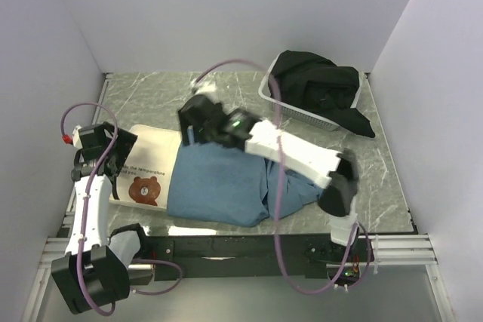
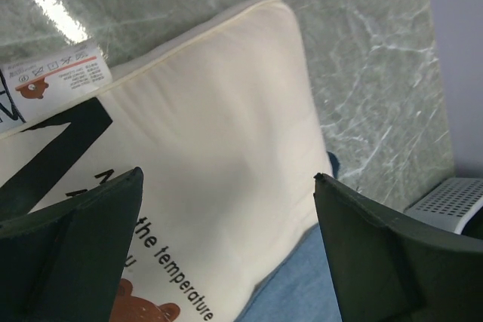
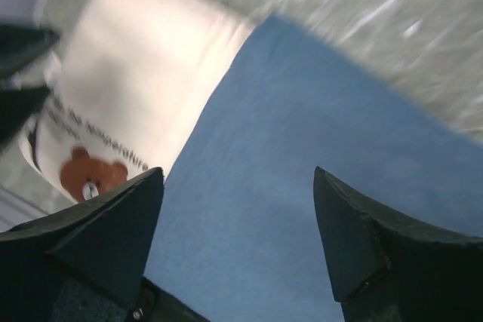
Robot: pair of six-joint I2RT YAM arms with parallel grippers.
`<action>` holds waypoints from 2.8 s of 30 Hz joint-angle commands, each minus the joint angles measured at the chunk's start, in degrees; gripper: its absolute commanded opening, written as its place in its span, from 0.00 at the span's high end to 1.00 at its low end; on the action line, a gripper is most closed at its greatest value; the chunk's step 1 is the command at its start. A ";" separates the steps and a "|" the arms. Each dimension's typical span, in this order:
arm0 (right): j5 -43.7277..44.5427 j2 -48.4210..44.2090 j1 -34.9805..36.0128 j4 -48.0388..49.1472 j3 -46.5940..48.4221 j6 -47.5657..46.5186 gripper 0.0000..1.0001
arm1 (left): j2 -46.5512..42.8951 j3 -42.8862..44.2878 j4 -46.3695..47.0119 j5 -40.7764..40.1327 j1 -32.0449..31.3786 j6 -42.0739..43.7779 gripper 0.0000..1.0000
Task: Put the pillow into the pillowcase
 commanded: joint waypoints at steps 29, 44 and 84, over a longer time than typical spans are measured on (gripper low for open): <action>-2.87 16.62 3.51 4.09 -4.96 5.72 0.64 | 6.93 -10.28 10.33 -6.05 0.74 3.41 0.01; -8.58 11.26 4.12 -0.73 2.93 1.51 1.00 | -0.44 -11.26 13.16 6.97 -8.14 2.17 0.99; -16.85 -14.86 1.92 6.56 30.18 1.50 1.00 | 5.61 49.13 7.80 34.06 -17.44 -0.82 0.99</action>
